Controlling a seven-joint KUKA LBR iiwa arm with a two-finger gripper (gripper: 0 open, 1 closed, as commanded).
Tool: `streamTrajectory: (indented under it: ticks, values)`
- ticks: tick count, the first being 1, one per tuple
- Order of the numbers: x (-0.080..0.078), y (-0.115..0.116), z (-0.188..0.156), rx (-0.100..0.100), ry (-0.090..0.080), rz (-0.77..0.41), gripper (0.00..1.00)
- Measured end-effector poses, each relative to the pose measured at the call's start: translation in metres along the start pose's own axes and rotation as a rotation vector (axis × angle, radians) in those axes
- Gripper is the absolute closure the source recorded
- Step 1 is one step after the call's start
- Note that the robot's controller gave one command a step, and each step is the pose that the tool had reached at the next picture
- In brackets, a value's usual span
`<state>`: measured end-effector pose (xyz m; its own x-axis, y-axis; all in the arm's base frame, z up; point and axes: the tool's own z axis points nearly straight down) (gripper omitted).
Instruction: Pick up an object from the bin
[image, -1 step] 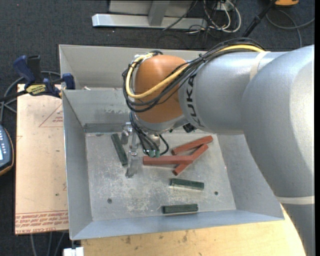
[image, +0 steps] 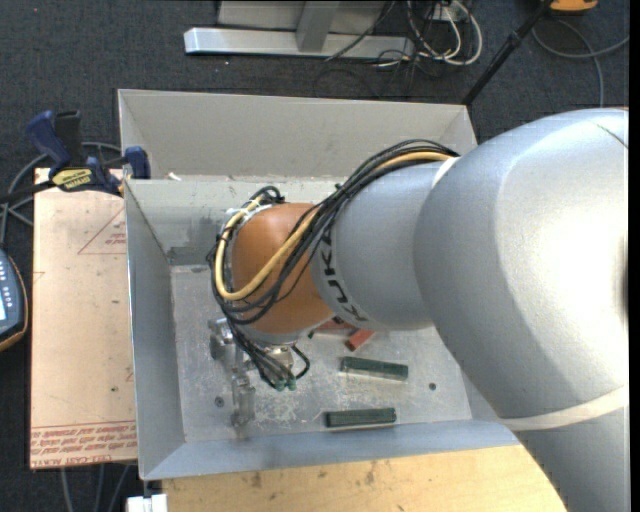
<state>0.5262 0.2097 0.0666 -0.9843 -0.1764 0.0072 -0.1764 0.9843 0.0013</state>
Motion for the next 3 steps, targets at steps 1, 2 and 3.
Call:
streamTrajectory:
  ticks: [1,2,3]
  values:
    - [-0.016,-0.05,-0.103,0.002,-0.018,0.019,0.0]
    - [-0.043,-0.147,-0.03,0.004,-0.006,0.088,0.0]
    - [-0.051,-0.175,-0.002,0.001,-0.008,0.075,0.0]
